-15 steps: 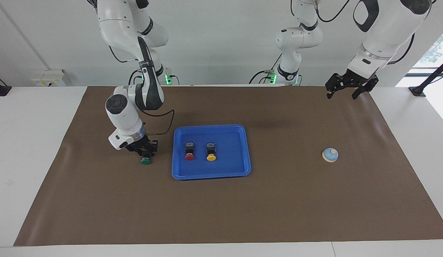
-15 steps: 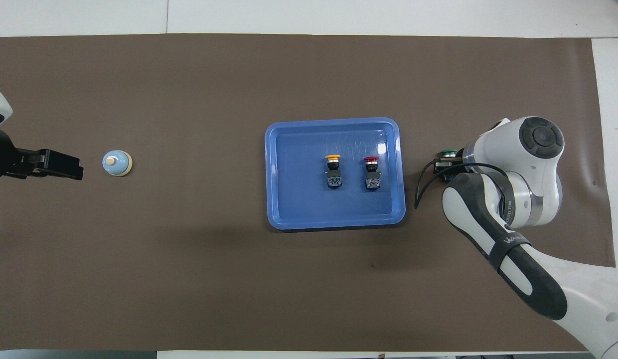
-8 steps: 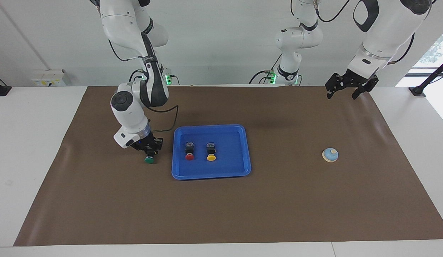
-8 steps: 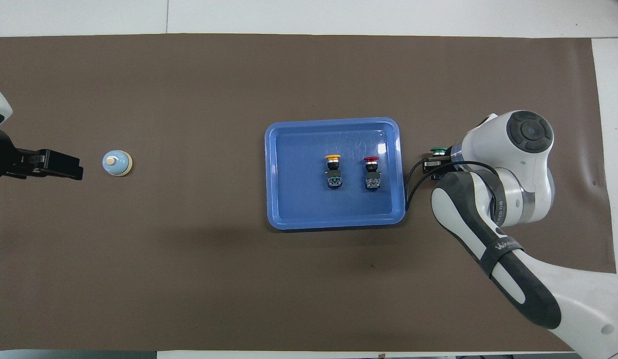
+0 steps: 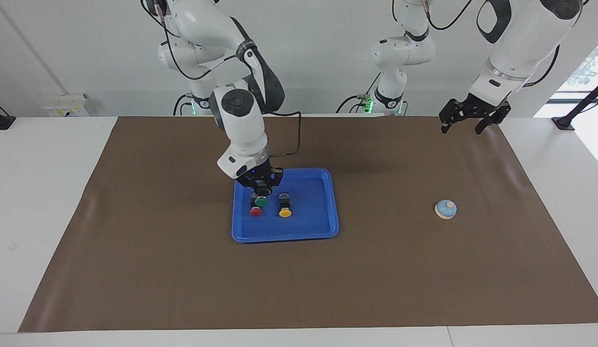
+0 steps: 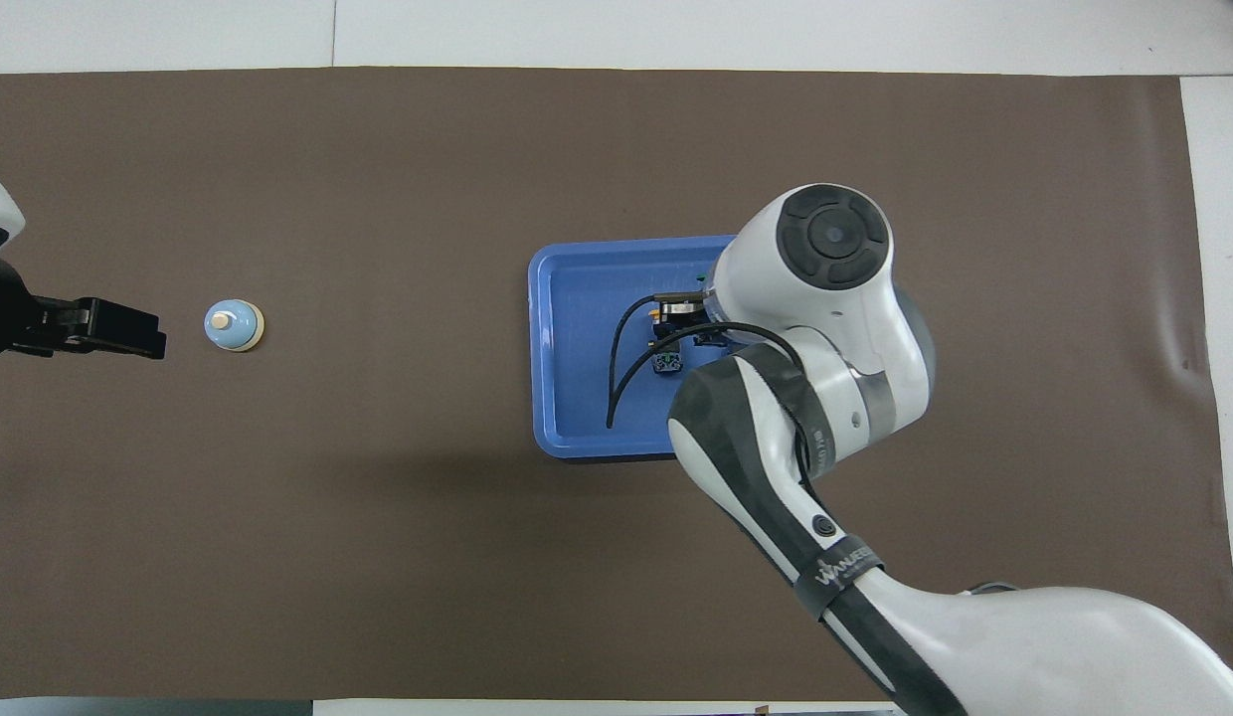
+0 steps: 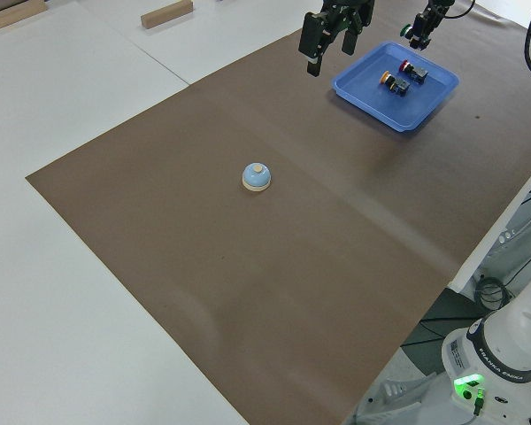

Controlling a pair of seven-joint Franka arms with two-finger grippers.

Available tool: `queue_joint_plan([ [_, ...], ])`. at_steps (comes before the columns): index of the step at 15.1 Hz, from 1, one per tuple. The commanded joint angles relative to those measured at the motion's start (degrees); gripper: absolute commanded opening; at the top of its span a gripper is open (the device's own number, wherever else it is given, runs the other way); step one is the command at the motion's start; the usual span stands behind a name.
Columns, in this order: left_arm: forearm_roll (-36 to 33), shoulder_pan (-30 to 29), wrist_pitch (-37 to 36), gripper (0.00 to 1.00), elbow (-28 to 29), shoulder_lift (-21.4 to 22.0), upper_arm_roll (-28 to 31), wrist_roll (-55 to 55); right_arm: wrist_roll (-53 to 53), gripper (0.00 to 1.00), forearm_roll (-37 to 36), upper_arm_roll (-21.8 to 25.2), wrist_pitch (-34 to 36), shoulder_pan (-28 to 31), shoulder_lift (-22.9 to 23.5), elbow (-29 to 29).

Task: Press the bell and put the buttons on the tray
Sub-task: 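Place the green button in the tray and withdraw the right gripper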

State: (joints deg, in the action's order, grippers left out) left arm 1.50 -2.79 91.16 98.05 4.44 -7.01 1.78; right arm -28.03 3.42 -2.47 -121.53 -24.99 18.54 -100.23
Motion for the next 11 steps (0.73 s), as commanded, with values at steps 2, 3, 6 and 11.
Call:
queue_joint_plan([
  [2, -1.0, -0.1, -1.1, 1.00, -0.4, 0.0, 0.0, -0.6, -4.6, 0.00, 0.8, 0.2, 1.7, -4.3, 9.7, 11.4],
  [3, -1.0, -0.1, -1.1, 1.00, -0.4, 0.0, 0.0, -0.6, -5.0, 0.00, 0.9, 0.2, 1.6, -5.1, 10.8, 12.2],
  [6, -1.0, -0.1, -1.1, 1.00, -0.4, 0.0, 0.0, -0.6, -5.1, 0.00, 0.8, 0.2, 1.2, -5.8, 11.1, 11.9],
  [11, -1.0, -0.1, -1.1, 1.00, -0.4, 0.0, 0.0, -0.6, -5.2, 0.00, 1.1, 0.2, -0.4, -6.8, 11.2, 9.4],
])
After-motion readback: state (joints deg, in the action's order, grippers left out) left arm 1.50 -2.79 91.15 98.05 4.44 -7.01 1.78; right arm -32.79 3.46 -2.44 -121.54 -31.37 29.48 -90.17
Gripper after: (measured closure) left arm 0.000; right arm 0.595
